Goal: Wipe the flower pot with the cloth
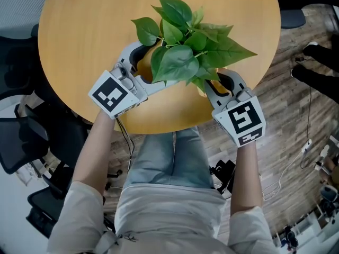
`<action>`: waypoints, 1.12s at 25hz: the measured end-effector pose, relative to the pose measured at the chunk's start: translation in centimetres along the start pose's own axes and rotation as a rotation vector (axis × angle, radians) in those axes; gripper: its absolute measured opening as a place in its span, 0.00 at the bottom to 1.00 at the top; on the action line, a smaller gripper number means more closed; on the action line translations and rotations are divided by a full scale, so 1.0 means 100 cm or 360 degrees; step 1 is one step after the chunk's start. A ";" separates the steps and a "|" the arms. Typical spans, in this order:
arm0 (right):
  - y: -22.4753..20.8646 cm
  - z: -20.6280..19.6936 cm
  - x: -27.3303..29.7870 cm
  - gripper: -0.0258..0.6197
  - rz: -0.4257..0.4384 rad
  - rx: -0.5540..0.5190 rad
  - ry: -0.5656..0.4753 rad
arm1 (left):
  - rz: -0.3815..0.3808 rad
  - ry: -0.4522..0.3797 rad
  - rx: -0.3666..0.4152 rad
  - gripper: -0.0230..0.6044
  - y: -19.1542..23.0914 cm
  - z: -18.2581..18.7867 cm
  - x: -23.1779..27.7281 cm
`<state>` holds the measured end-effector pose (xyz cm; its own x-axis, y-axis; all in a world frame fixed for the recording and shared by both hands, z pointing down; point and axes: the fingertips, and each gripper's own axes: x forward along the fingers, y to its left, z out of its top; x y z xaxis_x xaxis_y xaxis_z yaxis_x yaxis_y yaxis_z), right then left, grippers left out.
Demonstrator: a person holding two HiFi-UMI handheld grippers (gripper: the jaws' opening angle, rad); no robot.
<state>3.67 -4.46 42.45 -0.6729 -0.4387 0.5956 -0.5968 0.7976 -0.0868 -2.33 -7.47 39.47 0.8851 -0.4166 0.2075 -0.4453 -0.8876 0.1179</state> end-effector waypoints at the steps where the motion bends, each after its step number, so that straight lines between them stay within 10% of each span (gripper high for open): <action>1: 0.001 0.000 0.000 0.11 0.0001 -0.0002 0.0002 | -0.0046 -0.0001 0.0010 0.73 0.000 0.001 0.001; 11: 0.003 -0.001 0.000 0.11 0.0013 -0.0005 0.0009 | -0.0219 -0.0048 0.0001 0.76 0.003 0.008 0.013; 28: -0.038 0.021 0.005 0.11 -0.0189 -0.0078 -0.0031 | -0.0155 -0.0031 -0.0027 0.73 0.007 0.008 0.013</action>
<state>4.66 -8.58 41.39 -0.6074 -0.5388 0.5837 -0.6510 0.7587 0.0229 -1.37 -8.84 39.09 0.9267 -0.3322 0.1756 -0.3591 -0.9207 0.1530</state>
